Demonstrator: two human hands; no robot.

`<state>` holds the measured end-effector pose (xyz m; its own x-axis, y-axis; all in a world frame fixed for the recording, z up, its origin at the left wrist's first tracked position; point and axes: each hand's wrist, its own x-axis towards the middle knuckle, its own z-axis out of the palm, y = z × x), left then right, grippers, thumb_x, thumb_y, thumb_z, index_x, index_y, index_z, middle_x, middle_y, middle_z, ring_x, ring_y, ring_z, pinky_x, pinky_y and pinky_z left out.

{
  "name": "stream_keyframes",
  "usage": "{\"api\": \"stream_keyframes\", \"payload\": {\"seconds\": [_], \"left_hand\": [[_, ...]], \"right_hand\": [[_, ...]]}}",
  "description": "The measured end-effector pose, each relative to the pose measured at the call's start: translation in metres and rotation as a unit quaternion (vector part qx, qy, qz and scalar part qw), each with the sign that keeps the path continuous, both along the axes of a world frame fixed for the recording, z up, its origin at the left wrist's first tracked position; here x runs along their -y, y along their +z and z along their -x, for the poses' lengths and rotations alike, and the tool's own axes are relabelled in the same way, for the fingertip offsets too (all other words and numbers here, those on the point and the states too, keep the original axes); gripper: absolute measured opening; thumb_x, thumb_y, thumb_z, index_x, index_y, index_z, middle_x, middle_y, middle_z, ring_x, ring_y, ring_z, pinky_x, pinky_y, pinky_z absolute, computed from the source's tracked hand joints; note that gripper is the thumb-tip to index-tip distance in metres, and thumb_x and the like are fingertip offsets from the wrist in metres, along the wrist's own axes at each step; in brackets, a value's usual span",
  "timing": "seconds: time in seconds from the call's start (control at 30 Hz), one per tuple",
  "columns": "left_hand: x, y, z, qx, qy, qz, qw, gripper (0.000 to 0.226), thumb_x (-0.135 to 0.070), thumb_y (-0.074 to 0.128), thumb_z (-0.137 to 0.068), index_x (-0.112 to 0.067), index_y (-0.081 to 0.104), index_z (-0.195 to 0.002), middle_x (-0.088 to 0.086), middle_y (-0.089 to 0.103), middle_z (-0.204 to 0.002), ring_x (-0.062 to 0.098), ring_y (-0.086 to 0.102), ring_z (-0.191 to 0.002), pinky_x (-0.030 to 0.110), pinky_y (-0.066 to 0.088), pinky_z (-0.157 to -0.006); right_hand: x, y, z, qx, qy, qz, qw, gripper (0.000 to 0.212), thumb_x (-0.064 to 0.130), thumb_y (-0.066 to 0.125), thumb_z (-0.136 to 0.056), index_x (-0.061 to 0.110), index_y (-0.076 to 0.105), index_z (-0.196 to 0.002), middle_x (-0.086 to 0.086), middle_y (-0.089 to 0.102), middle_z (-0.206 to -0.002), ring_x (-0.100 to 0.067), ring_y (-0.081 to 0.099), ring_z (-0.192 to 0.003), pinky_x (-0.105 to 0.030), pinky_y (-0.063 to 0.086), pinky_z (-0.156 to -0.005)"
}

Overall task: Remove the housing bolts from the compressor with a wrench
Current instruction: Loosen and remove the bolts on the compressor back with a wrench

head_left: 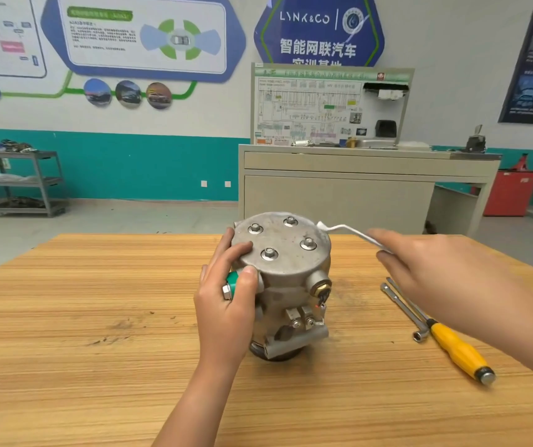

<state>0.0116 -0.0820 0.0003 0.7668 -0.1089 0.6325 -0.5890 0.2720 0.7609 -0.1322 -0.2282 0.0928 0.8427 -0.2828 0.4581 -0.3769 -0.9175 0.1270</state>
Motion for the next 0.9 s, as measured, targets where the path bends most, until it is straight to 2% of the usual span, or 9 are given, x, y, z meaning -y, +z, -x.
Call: {"api": "stream_keyframes", "payload": {"seconds": [0.07,0.13,0.2,0.27,0.33,0.4,0.63,0.77,0.9], "left_hand": [[0.002,0.001,0.002,-0.001,-0.001,-0.002,1.0,0.037,-0.047,0.043,-0.068,-0.033,0.064,-0.096,-0.027,0.046,-0.13,-0.018,0.041,-0.119,0.049,0.024,-0.113],[0.002,0.001,0.002,0.0,-0.001,-0.003,1.0,0.036,-0.046,0.043,-0.068,-0.034,0.064,-0.095,-0.027,0.046,-0.129,-0.016,0.041,-0.12,0.048,0.025,-0.113],[0.003,0.001,0.002,0.0,-0.001,-0.003,1.0,0.036,-0.046,0.043,-0.068,-0.034,0.064,-0.096,-0.027,0.046,-0.129,-0.014,0.042,-0.121,0.045,0.027,-0.113],[0.004,0.001,0.003,-0.001,0.001,-0.003,1.0,0.036,-0.047,0.043,-0.068,-0.036,0.063,-0.096,-0.028,0.046,-0.129,-0.01,0.042,-0.123,0.037,0.032,-0.11],[0.005,0.001,0.005,-0.001,0.002,-0.002,1.0,0.035,-0.047,0.043,-0.068,-0.038,0.063,-0.096,-0.03,0.046,-0.128,-0.008,0.043,-0.123,0.027,0.034,-0.102],[0.006,0.001,0.005,-0.002,0.003,-0.002,1.0,0.035,-0.048,0.043,-0.068,-0.038,0.063,-0.096,-0.031,0.046,-0.128,-0.006,0.043,-0.123,0.025,0.035,-0.1],[0.005,0.0,0.005,0.002,0.013,0.003,1.0,0.036,-0.048,0.043,-0.069,-0.037,0.063,-0.097,-0.028,0.046,-0.129,-0.008,0.043,-0.123,0.035,0.039,-0.105],[0.008,-0.001,0.009,0.011,0.029,0.002,1.0,0.032,-0.048,0.042,-0.07,-0.04,0.06,-0.096,-0.031,0.044,-0.128,-0.008,0.042,-0.124,0.028,0.038,-0.103],[0.008,-0.004,0.009,0.012,0.037,0.008,0.999,0.032,-0.048,0.043,-0.071,-0.04,0.06,-0.098,-0.03,0.043,-0.131,-0.012,0.04,-0.123,0.018,0.038,-0.1]], "right_hand": [[-0.002,-0.005,-0.002,-0.002,0.004,0.008,1.0,0.031,0.038,0.024,-0.097,0.04,0.026,-0.128,0.008,0.053,-0.069,-0.019,0.056,-0.069,-0.033,0.049,-0.059],[-0.007,-0.005,-0.001,-0.029,-0.02,0.047,0.998,0.031,0.03,0.03,-0.097,0.036,0.027,-0.128,0.007,0.044,-0.058,-0.016,0.05,-0.058,-0.03,0.042,-0.051],[-0.016,-0.001,0.0,-0.065,-0.051,0.098,0.992,0.039,0.022,0.035,-0.095,0.033,0.024,-0.131,0.006,0.038,-0.057,-0.013,0.039,-0.05,-0.028,0.032,-0.044],[-0.029,0.001,0.0,-0.095,-0.083,0.136,0.983,0.056,0.011,0.037,-0.091,0.025,0.014,-0.14,0.005,0.033,-0.058,-0.013,0.028,-0.046,-0.026,0.022,-0.04],[-0.04,-0.003,-0.002,-0.131,-0.097,0.13,0.978,0.071,0.002,0.037,-0.087,0.012,-0.003,-0.145,0.0,0.027,-0.061,-0.016,0.024,-0.045,-0.027,0.018,-0.039],[-0.046,-0.008,-0.002,-0.16,-0.102,0.116,0.975,0.075,-0.001,0.036,-0.087,0.009,-0.011,-0.145,-0.003,0.023,-0.063,-0.016,0.023,-0.046,-0.028,0.017,-0.039],[-0.053,0.012,-0.004,-0.206,-0.11,0.149,0.961,0.071,-0.004,0.036,-0.087,0.003,-0.005,-0.145,-0.002,0.026,-0.061,-0.016,0.024,-0.046,-0.026,0.02,-0.04],[-0.061,0.006,-0.007,-0.178,-0.094,0.118,0.972,0.07,-0.002,0.037,-0.088,0.002,-0.004,-0.144,-0.002,0.024,-0.063,-0.017,0.034,-0.059,-0.026,0.018,-0.038],[-0.064,-0.004,-0.004,-0.141,-0.081,0.119,0.98,0.069,-0.002,0.033,-0.087,0.005,-0.004,-0.145,-0.004,0.021,-0.062,-0.01,0.023,-0.046,-0.026,0.015,-0.037]]}}
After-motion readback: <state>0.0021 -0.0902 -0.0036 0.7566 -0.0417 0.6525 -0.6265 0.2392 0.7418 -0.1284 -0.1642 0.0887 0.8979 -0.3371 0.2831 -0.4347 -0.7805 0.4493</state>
